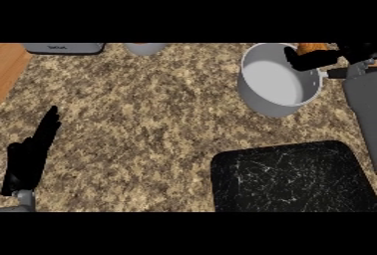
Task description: Pick the croissant from the tray and place it in the pot
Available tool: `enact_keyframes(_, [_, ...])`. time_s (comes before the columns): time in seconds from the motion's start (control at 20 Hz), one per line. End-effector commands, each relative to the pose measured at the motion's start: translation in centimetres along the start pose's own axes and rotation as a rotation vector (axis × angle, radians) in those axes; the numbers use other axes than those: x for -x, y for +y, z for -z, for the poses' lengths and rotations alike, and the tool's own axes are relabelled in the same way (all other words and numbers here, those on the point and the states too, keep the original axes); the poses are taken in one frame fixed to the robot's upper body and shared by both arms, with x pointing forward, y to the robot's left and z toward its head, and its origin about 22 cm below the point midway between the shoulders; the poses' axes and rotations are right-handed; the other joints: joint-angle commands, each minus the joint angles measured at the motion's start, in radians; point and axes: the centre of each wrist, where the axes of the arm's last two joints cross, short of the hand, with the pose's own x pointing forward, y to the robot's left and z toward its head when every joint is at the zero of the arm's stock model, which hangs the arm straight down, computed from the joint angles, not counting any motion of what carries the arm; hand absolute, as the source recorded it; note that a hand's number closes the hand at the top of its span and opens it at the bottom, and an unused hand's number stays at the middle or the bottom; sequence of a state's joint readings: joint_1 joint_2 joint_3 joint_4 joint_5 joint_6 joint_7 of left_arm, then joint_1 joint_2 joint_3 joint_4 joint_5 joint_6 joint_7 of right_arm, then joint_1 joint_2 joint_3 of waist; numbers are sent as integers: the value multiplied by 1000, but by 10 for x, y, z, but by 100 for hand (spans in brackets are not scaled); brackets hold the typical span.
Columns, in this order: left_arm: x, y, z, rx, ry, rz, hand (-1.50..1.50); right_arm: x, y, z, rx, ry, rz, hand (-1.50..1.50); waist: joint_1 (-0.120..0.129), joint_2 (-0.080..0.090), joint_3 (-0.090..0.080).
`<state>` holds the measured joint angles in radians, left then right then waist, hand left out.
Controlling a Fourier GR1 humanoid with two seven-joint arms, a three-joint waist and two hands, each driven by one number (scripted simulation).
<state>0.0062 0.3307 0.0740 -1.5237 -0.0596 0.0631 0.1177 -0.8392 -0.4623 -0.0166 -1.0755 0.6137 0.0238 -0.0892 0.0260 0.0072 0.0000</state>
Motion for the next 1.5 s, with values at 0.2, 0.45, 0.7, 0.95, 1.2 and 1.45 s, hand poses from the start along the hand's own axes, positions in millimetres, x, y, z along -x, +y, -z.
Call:
enact_keyframes(0.2, [-7, -2, 3, 12, -8, -1, 0, 35, 18, 28, -65, 6, -117, 150, 16, 6, 1])
enact_keyframes(0.45, [-2, 0, -1, 25, -32, 8, 0, 38, 55, 30, -90, 66, -14, 150, 39, 15, 1])
enact_keyframes(0.7, [-21, -4, 14, 16, -53, 1, 0, 47, 68, 25, -135, 117, 113, -150, 44, 22, 2])
enact_keyframes(0.95, [-8, -11, 7, 31, -28, -1, 0, 46, 62, 31, -130, 55, 166, -150, 41, 19, 2])
enact_keyframes(1.2, [-3, -7, 6, 33, -19, -1, 0, 41, 42, 41, 85, -19, 424, -150, 39, 19, 3])
enact_keyframes(1.45, [-2, 2, 6, 8, -6, -8, 0, 68, 32, 25, 187, 0, 645, -150, 23, 12, 2])
